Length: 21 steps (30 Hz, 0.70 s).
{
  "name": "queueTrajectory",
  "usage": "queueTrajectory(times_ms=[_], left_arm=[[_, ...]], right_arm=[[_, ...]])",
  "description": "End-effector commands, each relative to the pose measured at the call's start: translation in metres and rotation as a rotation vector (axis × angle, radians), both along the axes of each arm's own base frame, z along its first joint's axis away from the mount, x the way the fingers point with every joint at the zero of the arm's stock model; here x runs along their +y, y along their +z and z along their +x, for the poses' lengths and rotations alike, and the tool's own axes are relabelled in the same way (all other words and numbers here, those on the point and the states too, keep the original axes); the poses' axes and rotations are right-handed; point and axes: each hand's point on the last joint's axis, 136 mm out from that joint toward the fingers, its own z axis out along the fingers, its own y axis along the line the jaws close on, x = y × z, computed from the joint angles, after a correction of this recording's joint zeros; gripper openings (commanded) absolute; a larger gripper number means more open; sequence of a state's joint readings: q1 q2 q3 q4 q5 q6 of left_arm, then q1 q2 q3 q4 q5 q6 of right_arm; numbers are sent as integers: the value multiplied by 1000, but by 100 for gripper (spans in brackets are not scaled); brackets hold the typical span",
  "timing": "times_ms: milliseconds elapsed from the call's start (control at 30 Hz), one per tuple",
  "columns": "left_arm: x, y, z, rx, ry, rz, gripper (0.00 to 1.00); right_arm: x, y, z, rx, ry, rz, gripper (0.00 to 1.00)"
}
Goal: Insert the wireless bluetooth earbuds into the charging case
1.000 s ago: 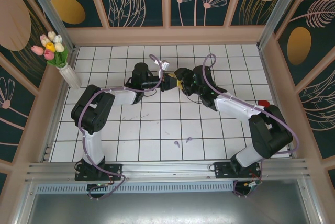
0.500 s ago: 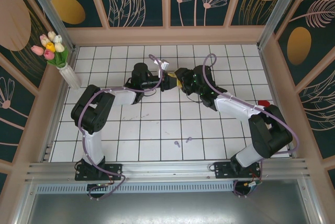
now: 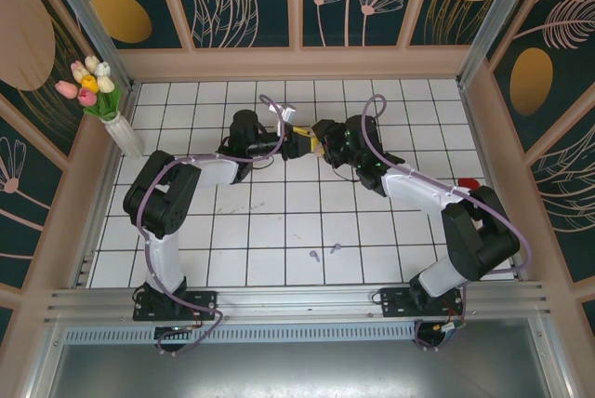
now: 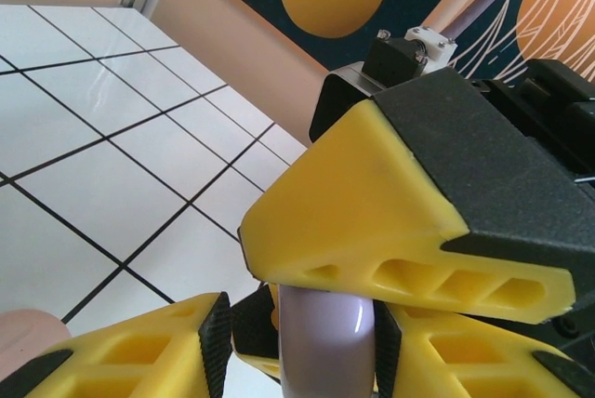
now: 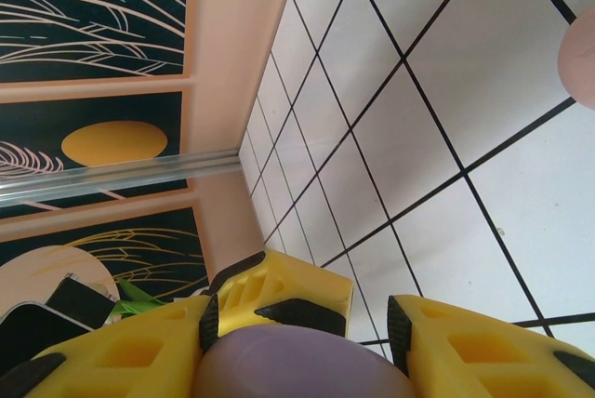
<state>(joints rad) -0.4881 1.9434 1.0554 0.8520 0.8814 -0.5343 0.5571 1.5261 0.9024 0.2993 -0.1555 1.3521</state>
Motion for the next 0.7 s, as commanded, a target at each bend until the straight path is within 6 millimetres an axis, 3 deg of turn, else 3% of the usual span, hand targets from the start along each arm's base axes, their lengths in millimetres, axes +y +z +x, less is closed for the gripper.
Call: queueTrajectory(times_ms=[0,200,433,467,567,667], left_arm=[[2,17,-3,-45,-21,-22,45],[0,15,-5,-32,-38,-34,41],[-1,14,-6,-17,-47,-59,18],[0,15,-6,-17,-46,-60,17],[0,16,-6,-12,-45,-69,14],[-1,16,-6,-4,-46,-76,13]], right_arm=[[-1,8,2,-27,-4,20,39],[2,8,3,-30,8,24,39],[5,12,5,-38,19,29,40],[5,13,4,-41,22,27,42],[2,17,2,-56,22,12,63],[-24,25,7,-92,-21,-32,71]])
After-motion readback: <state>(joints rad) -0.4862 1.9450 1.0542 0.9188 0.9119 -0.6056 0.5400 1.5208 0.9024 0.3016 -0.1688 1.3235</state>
